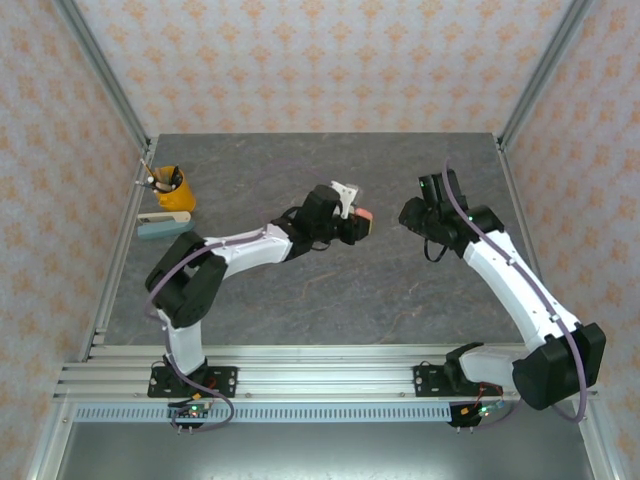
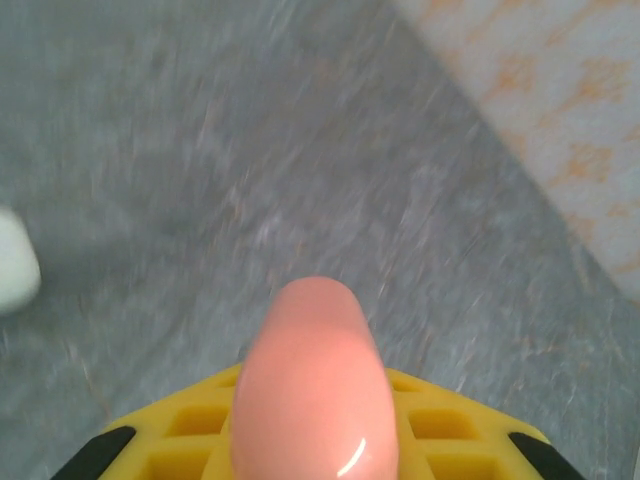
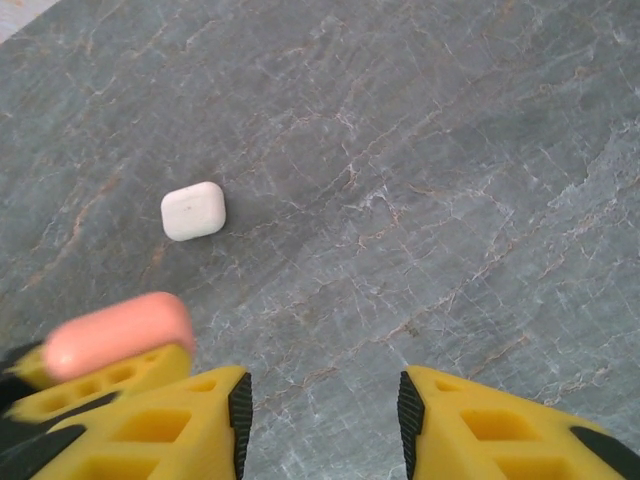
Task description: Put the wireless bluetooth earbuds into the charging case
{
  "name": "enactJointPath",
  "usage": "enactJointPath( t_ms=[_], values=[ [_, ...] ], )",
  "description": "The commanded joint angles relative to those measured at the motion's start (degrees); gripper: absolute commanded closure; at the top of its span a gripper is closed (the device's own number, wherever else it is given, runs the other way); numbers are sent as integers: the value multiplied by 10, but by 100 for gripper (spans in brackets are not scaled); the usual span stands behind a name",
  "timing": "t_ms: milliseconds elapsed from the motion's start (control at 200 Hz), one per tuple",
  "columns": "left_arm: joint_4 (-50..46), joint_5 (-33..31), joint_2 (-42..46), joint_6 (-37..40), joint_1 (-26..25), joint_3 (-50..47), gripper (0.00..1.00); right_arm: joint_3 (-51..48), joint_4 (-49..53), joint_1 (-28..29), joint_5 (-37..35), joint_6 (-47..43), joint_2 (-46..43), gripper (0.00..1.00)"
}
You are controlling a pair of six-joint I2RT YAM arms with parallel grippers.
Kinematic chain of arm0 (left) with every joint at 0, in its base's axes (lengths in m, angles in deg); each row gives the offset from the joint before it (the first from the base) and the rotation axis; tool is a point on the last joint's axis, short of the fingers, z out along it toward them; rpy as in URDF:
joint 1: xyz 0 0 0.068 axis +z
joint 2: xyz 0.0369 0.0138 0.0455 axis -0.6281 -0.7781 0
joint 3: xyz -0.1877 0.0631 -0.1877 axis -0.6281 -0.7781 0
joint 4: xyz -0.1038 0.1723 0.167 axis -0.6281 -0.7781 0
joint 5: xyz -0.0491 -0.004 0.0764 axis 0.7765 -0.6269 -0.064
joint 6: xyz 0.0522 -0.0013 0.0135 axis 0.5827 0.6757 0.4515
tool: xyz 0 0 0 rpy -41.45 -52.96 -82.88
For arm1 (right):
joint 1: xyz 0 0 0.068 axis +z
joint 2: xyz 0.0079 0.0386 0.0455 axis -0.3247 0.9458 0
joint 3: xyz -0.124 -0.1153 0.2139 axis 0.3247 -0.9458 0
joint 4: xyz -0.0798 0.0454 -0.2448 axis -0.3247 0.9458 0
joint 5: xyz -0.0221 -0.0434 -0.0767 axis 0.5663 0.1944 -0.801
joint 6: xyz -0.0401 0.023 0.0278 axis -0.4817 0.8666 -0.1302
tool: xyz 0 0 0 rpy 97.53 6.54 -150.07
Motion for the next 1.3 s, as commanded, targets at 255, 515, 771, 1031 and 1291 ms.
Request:
enactJointPath(
  t_ms=[255,515,771,1031,1291],
  values=[
    [-109,6,-90,-105,8,26,96,-15,-35,-11,-36,21,-10,50],
    [-155,-21,-77,-95,24,16,42,-3,-19,-24,-47,11,-12,23],
    [-249,-75,39,-37,72,3,0,12,-10,-67,-39,-18,-36,0],
    [-304,-242,233,107,130,-31,0,-9,-48,-88,-218,-74,-36,0],
    [-98,-385,402,290,189,-233,0,-190,-314,-103,-361,-183,-35,0]
  ],
)
